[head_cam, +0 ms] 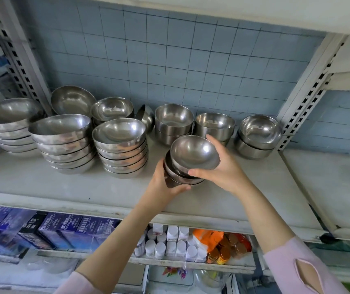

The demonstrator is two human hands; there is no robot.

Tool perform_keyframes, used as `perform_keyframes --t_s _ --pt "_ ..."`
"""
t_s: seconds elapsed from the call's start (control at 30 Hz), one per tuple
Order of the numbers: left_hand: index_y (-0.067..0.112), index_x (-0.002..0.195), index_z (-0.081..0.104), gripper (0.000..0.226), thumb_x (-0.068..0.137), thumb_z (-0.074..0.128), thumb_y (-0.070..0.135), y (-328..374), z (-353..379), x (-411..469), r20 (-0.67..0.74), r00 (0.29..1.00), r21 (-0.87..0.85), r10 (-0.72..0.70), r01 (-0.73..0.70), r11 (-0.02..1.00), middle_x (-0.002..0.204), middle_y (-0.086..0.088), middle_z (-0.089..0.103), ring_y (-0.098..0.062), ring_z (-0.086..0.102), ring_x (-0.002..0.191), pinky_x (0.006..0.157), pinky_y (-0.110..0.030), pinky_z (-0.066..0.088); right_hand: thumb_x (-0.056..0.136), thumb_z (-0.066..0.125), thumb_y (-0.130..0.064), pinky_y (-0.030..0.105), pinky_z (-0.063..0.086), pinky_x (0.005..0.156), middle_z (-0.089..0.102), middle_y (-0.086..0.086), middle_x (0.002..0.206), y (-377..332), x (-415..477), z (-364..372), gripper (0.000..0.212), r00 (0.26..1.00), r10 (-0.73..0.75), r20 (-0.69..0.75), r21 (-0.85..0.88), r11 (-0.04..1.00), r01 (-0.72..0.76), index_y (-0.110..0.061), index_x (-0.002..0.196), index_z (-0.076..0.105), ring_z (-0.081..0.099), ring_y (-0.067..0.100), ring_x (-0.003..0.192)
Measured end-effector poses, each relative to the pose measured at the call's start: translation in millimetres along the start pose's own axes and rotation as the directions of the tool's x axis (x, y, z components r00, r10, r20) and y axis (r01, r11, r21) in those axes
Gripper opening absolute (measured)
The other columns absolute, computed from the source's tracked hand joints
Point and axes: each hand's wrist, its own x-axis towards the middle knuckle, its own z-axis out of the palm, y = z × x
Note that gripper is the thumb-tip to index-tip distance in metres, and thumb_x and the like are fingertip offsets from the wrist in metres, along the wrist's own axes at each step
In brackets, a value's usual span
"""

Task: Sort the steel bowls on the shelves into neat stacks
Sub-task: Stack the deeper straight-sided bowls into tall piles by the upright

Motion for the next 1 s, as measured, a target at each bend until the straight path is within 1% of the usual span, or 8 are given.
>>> perform_keyframes --t_s 0.1,0.3,0.5,0.63,0.7,0.8,0.9,1.0 --pt "0.028 0.135 0.036 0.088 0.065 0.089 0.025 -2 -4 2 0.027 1.0 -0.037 -0.001 0.002 0.999 0.128 0.006 0.057 -0.005 0.056 0.117 0.099 -0.021 0.046 0.045 0.088 -0.06 0.033 0.033 0.117 0.036 -0.017 0.154 0 -1 9 0.12 1.0 0.024 0.014 -0.009 1.0 -0.024 -0.047 0.15 0.03 0.034 0.005 0.142" --pt "0.021 0.138 0.036 0.092 0.063 0.09 0.025 6 -2 7 0.042 0.999 -0.025 -0.03 0.031 0.999 0.122 0.01 0.055 -0.005 0.056 0.111 0.082 -0.005 0.042 0.055 0.092 -0.05 0.035 0.03 0.12 0.034 -0.017 0.156 -1 -3 10 0.116 0.998 0.055 0.013 -0.006 0.998 -0.055 -0.044 0.152 0.029 0.031 0.004 0.144" --pt "0.015 0.141 0.032 0.097 0.064 0.089 0.026 9 1 11 0.106 0.994 0.032 -0.014 0.011 0.999 0.13 0.004 0.052 -0.01 0.051 0.119 0.09 -0.017 0.04 0.068 0.09 -0.034 0.023 0.022 0.117 0.023 -0.022 0.16 -11 -7 -3 0.112 0.992 0.087 0.09 -0.045 0.995 -0.083 -0.043 0.155 0.021 0.021 -0.004 0.145" --pt "0.013 0.153 0.01 0.105 0.076 0.08 0.032 20 -25 -3 0.138 0.99 0.207 0.021 -0.049 0.977 0.153 -0.009 0.034 -0.024 0.043 0.135 0.107 -0.03 0.038 0.062 0.086 -0.052 0.024 0.023 0.115 0.026 -0.023 0.157 -19 -12 -3 0.11 0.994 0.108 0.024 -0.01 0.994 -0.108 -0.045 0.153 0.025 0.024 -0.002 0.143" --pt "0.015 0.151 0.022 0.087 0.083 0.073 0.034 29 -53 -17 0.133 0.97 0.336 0.202 -0.236 0.912 0.146 -0.007 0.044 -0.021 0.05 0.127 0.104 -0.032 0.042 0.063 0.081 -0.057 0.023 0.024 0.112 0.029 -0.023 0.153 -28 -13 -4 0.102 0.996 0.083 -0.027 -0.001 0.997 -0.083 -0.046 0.151 0.03 0.026 -0.004 0.136" --pt "0.016 0.137 0.048 0.052 0.09 0.064 0.031 49 -100 -30 0.147 0.812 0.472 0.565 -0.559 0.681 0.131 0.001 0.058 -0.014 0.052 0.116 0.099 -0.027 0.042 0.066 0.076 -0.064 0.027 0.027 0.115 0.031 -0.025 0.153 -45 -7 -3 0.091 0.998 0.034 -0.06 -0.031 0.999 -0.036 -0.048 0.147 0.037 0.029 -0.001 0.135" --pt "0.01 0.128 0.059 0.041 0.093 0.055 0.032 72 -143 -16 0.146 0.658 0.656 0.739 -0.623 0.425 0.13 -0.003 0.06 -0.021 0.053 0.12 0.104 -0.031 0.041 0.052 0.067 -0.087 0.035 0.027 0.12 0.036 -0.026 0.153 -63 8 4 0.099 0.997 -0.041 -0.07 -0.07 0.997 0.036 -0.052 0.141 0.042 0.032 0.001 0.143" --pt "0.016 0.134 0.055 0.055 0.092 0.047 0.051 85 -173 8 0.132 0.768 0.76 0.627 -0.485 0.434 0.141 -0.006 0.053 -0.027 0.044 0.134 0.111 -0.04 0.037 0.058 0.064 -0.084 0.035 0.028 0.118 0.034 -0.032 0.147 -82 28 14 0.091 0.996 -0.083 -0.031 -0.104 0.991 0.08 -0.052 0.14 0.043 0.034 0.0 0.136"
